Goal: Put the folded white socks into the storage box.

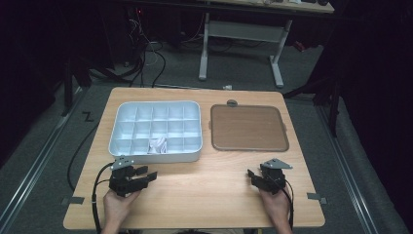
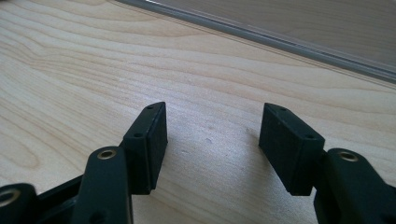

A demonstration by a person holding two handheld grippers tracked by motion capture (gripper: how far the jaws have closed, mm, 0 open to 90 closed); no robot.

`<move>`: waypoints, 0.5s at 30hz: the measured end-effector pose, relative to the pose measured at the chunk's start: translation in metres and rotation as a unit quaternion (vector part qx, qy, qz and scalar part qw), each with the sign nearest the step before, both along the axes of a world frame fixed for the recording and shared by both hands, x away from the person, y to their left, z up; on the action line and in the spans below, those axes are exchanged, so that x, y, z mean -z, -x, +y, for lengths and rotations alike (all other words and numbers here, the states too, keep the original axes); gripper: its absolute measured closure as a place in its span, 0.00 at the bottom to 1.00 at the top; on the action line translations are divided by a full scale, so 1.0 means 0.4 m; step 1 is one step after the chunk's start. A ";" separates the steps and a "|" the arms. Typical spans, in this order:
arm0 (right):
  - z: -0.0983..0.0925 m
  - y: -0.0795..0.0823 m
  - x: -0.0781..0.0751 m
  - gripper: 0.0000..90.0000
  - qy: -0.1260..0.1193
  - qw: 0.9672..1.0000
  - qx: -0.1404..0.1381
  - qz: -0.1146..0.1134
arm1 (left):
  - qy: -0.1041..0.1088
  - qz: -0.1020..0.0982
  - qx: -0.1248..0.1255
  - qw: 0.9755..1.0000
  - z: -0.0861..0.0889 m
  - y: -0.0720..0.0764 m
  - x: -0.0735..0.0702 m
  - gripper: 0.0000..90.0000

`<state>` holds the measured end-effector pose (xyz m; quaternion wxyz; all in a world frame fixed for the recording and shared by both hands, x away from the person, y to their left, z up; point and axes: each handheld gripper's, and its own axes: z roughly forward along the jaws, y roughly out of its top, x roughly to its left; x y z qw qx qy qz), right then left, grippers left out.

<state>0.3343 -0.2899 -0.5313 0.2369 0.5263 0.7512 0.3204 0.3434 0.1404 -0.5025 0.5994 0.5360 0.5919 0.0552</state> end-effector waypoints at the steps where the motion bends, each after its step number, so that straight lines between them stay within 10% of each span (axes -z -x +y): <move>1: 0.000 0.000 0.000 0.47 0.000 1.000 0.000 0.000 | 0.000 0.002 0.000 1.000 -0.002 -0.001 0.003 0.54; 15: 0.000 0.000 0.000 0.47 0.000 1.000 0.000 0.000 | -0.009 0.005 -0.009 1.000 -0.015 -0.017 0.035 0.54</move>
